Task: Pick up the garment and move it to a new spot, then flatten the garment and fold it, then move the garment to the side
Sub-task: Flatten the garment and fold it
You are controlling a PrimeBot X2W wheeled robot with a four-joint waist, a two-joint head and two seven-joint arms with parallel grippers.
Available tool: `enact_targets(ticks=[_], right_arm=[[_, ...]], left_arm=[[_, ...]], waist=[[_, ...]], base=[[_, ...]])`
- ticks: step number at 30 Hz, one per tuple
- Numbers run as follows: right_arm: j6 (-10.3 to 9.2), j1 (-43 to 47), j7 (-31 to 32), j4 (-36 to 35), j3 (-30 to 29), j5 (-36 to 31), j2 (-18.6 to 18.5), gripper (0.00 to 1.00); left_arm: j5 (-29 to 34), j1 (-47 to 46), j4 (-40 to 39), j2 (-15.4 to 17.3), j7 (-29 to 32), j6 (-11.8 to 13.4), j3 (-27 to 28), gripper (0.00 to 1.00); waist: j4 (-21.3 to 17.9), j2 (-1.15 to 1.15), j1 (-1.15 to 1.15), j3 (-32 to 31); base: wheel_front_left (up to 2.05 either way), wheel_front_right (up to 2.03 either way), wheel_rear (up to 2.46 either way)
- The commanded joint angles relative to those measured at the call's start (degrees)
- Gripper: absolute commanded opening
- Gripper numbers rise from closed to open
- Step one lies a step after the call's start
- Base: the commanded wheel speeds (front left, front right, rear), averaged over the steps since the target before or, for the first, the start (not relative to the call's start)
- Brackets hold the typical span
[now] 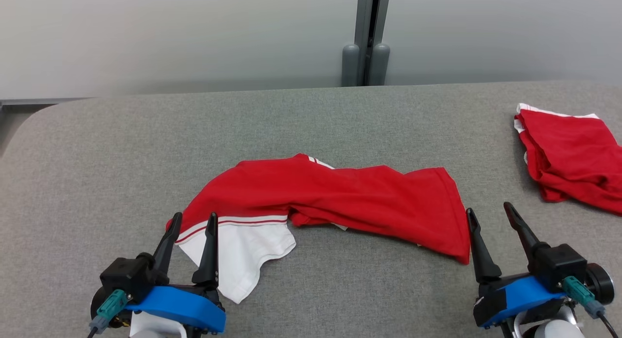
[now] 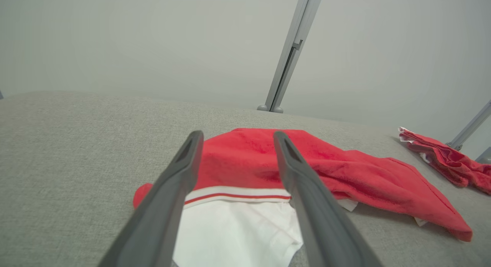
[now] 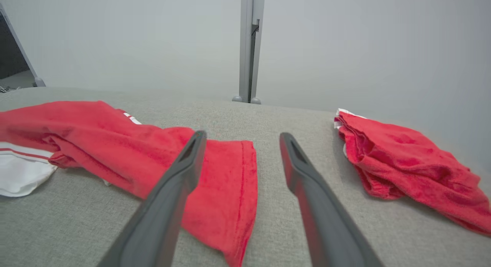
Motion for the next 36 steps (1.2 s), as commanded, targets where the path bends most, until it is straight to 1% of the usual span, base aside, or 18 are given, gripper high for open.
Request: enact_targets(ticks=[1, 6, 15, 32, 34, 36], right_arm=[[0.01, 1.1, 0.1, -0.4, 0.1, 0.6, -0.1, 1.00], [0.01, 1.8, 1.1, -2.0, -0.3, 2.5, -0.1, 1.00], [0.01, 3.2, 0.5, -1.1, -0.1, 5.6, -0.1, 1.00], [0.01, 2.2, 0.4, 0.2, 0.4, 6.1, -0.1, 1.00], [0.01, 2.0, 0.4, 0.2, 0.3, 6.0, -0.1, 1.00], [0.01, 1.9, 0.4, 0.2, 0.2, 5.9, -0.1, 1.00]], left_arm=[[-0.1, 0.3, -0.2, -0.2, -0.2, 0.2, -0.2, 1.00], [-0.7, 1.3, 0.3, -0.8, -0.3, 0.5, -0.3, 1.00], [-0.9, 3.6, 2.2, -1.7, -0.6, 0.7, 0.8, 1.00], [0.0, 4.2, 3.5, -2.7, -0.8, 0.3, 2.2, 1.00], [-0.3, 4.4, 4.0, -2.9, -0.4, 0.9, 2.3, 1.00], [-0.7, 4.6, 5.0, -3.3, 1.3, 1.7, 1.8, 1.00]], waist=[[-0.1, 0.00, 0.01, -0.3], [0.3, 0.00, 0.01, -2.0], [1.3, 0.00, 0.01, -3.6], [2.0, 0.00, 0.01, -3.3], [1.9, 0.00, 0.01, -3.0], [1.8, 0.00, 0.01, -2.7]], base=[[0.00, 0.00, 0.00], [0.00, 0.00, 0.00], [0.00, 0.00, 0.00], [0.00, 0.00, 0.00], [0.00, 0.00, 0.00], [0.00, 0.00, 0.00]])
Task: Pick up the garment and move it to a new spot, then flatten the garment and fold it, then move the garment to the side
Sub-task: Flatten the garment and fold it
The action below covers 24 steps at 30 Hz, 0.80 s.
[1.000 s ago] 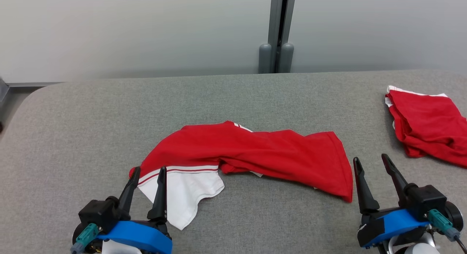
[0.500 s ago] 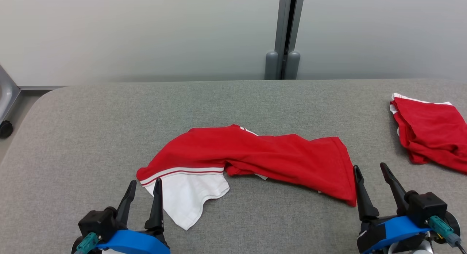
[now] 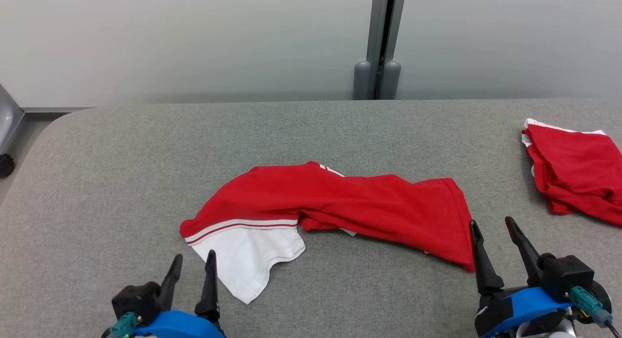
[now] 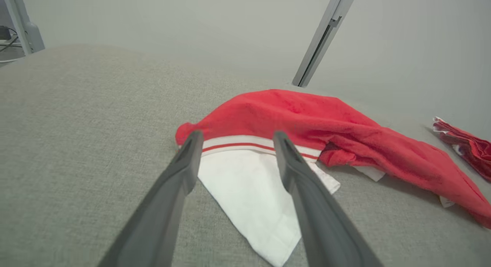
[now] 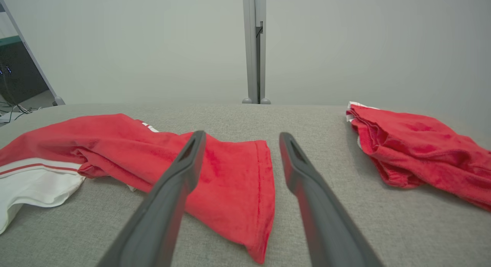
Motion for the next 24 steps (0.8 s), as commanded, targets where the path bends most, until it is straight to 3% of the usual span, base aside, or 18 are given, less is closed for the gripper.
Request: enact_targets(ticks=[1, 11, 20, 21, 23, 24], right_arm=[[0.01, -0.3, -0.1, 0.1, -0.1, 0.0, -0.1, 1.00], [0.01, -1.5, -0.3, 1.0, 0.0, -0.6, -0.1, 1.00], [0.01, -2.0, -0.7, 1.6, 0.3, -0.9, -0.1, 1.00], [0.01, -2.0, -0.7, 1.7, 0.3, -0.9, -0.1, 1.00], [0.01, -2.0, -0.8, 2.0, 0.2, -1.0, -0.1, 1.00], [0.01, -2.0, -0.8, 2.2, 0.1, -1.0, -0.1, 1.00]], left_arm=[[-0.1, 0.4, 0.6, -0.3, 0.9, 0.5, -0.5, 1.00], [-2.1, 0.2, 6.5, -3.2, 11.4, 3.6, -3.9, 1.00], [-2.9, -1.4, 10.0, -4.8, 13.4, 3.9, -4.7, 1.00], [-2.9, -1.6, 10.3, -5.1, 13.5, 3.7, -4.8, 0.95], [-3.0, -1.9, 10.8, -5.3, 13.5, 3.4, -5.0, 0.36], [-2.9, -2.1, 10.9, -5.5, 13.3, 3.3, -5.1, 0.17]], waist=[[0.0, 0.00, 0.00, 0.2], [-1.6, 0.00, 0.00, 1.8], [-3.6, 0.00, 0.00, 2.9], [-3.7, 0.00, 0.00, 2.9], [-4.0, 0.00, 0.00, 3.0], [-4.0, 0.00, 0.00, 3.0]], base=[[0.00, 0.00, 0.00], [0.00, 0.00, 0.00], [0.00, 0.00, 0.00], [0.00, 0.00, 0.00], [0.00, 0.00, 0.00], [0.00, 0.00, 0.00]])
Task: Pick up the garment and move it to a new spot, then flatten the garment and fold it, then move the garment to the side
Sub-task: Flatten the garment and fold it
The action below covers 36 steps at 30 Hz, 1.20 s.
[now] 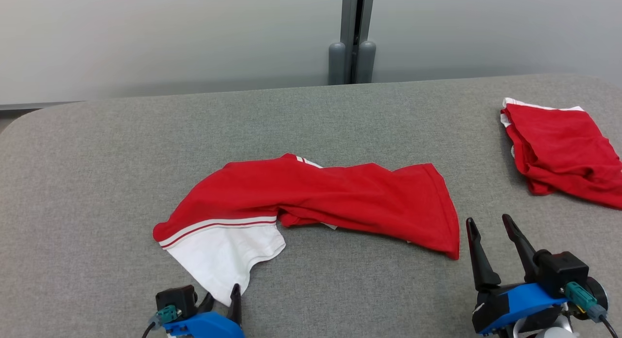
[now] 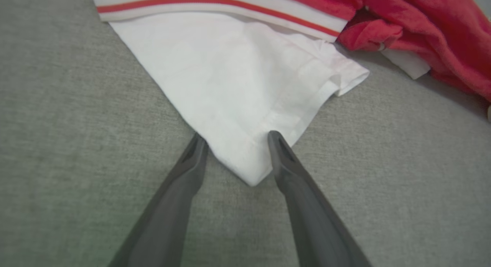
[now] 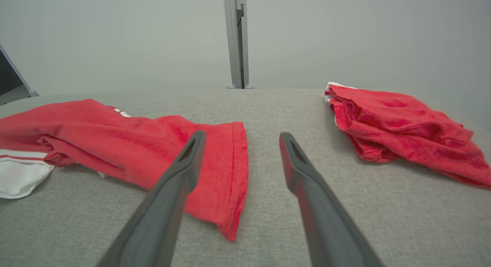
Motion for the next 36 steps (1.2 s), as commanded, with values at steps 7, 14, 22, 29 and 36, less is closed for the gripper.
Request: enact_targets(ticks=[7, 14, 22, 29, 36], right_arm=[[0.01, -1.6, 1.2, 3.9, -1.8, -0.7, -0.1, 1.00], [0.01, -4.5, 5.1, 11.8, -3.2, 0.6, -0.1, 1.00], [0.01, -6.8, 8.1, 19.9, -1.2, 2.0, -0.1, 1.00], [0.01, -8.6, 7.4, 25.2, 1.2, 3.6, 0.0, 0.38], [0.01, -8.7, 5.5, 24.9, 3.0, 6.4, 0.0, 0.00]], left_arm=[[0.4, -1.1, 0.5, -0.2, -2.9, -0.3, 0.6, 0.00], [0.8, -1.4, -2.8, 1.4, -5.8, 0.6, 2.2, 0.00], [1.0, -0.3, -7.0, 2.7, -6.7, 1.8, 3.0, 0.00], [0.9, 0.2, -10.2, 3.7, -7.5, 2.6, 4.0, 0.00], [1.2, -0.1, -13.2, 4.7, -8.4, 2.9, 4.4, 0.00]], waist=[[0.8, 0.00, 0.00, 0.0], [2.9, 0.00, 0.00, 0.4], [4.3, 0.00, 0.00, 0.8], [4.3, 0.00, 0.00, 1.2], [4.0, 0.00, 0.00, 1.1]], base=[[0.00, 0.00, 0.00], [0.00, 0.00, 0.00], [0.00, 0.00, 0.00], [0.00, 0.00, 0.00], [0.00, 0.00, 0.00]])
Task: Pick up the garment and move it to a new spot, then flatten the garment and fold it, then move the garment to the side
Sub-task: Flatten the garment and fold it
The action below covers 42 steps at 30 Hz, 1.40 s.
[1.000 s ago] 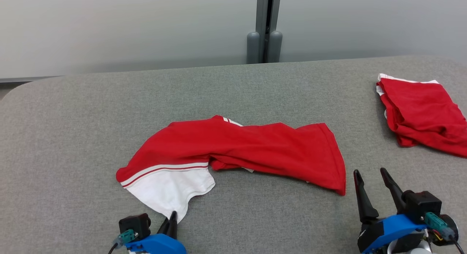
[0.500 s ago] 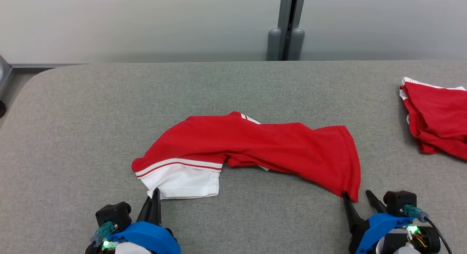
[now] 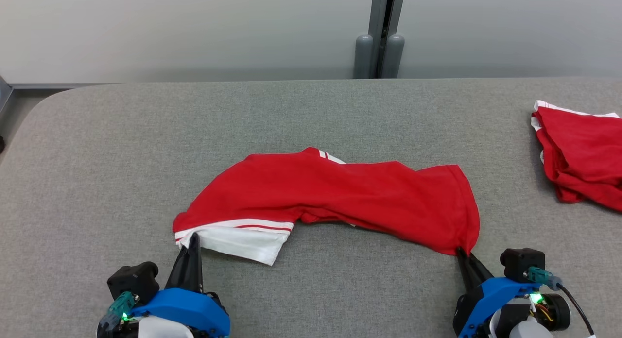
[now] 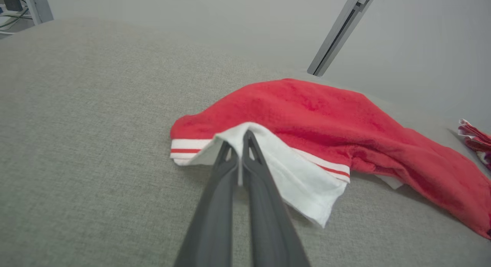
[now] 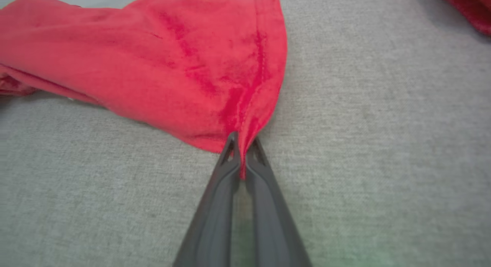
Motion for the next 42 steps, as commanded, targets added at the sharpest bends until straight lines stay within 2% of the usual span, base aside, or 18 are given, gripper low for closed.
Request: enact_targets(ticks=[1, 7, 15, 20, 29, 32, 35, 39, 42], right_arm=[[0.01, 0.6, -0.3, -0.5, 0.2, 0.4, 0.1, 0.00], [0.01, 1.5, -1.2, -10.7, 0.3, 2.0, 0.0, 0.00], [0.01, 1.9, 4.3, -33.1, -2.5, -0.6, 0.0, 0.00], [0.01, 0.1, 8.8, -46.3, -4.7, -2.1, 0.0, 0.00], [0.01, -4.5, 16.3, -64.5, -8.4, -4.7, 0.0, 0.00], [0.01, -6.3, 19.0, -66.8, -9.0, -4.4, 0.0, 0.00], [0.01, -8.5, 21.2, -65.6, -8.8, -4.0, -0.3, 0.00], [0.01, -13.7, 22.2, -60.3, -7.8, -3.8, -1.5, 0.00], [0.01, -19.9, 21.6, -53.6, -7.3, -4.3, -2.2, 0.00]], left_arm=[[0.3, -0.4, -0.6, 0.4, -0.4, 0.0, 0.2, 0.00], [1.2, -1.5, -5.9, 2.4, -1.1, 0.2, 1.3, 0.00], [4.5, -7.0, -17.1, 8.5, 0.8, 1.2, 3.9, 0.00], [7.4, -12.6, -25.7, 12.8, 4.3, 2.1, 5.3, 0.00], [10.3, -25.5, -39.2, 18.0, 12.5, 1.3, 7.1, 0.00], [10.8, -30.5, -40.0, 18.8, 15.6, 0.5, 6.7, 0.00], [9.6, -34.8, -38.2, 17.7, 17.5, -0.5, 5.7, 0.00], [9.1, -40.8, -32.8, 16.6, 18.5, -2.3, 5.0, 0.00], [9.4, -46.0, -27.2, 15.6, 18.4, -4.0, 4.1, 0.00]], waist=[[-0.1, 0.00, 0.00, -0.1], [-0.9, 0.00, 0.00, -1.3], [-1.6, 0.00, 0.00, -3.7], [-2.0, 0.00, 0.00, -5.2], [-2.6, 0.00, 0.00, -4.9], [-2.9, 0.00, 0.00, -3.2], [-3.2, 0.00, 0.00, -0.7], [-3.9, 0.00, 0.00, 4.1], [-4.3, 0.00, 0.00, 7.7]], base=[[0.00, 0.00, 0.00], [0.00, 0.00, 0.00], [0.00, 0.00, 0.00], [0.00, 0.00, 0.00], [0.00, 0.00, 0.00], [0.00, 0.00, 0.00], [0.00, 0.00, 0.00], [0.00, 0.00, 0.00], [0.00, 0.00, 0.00]])
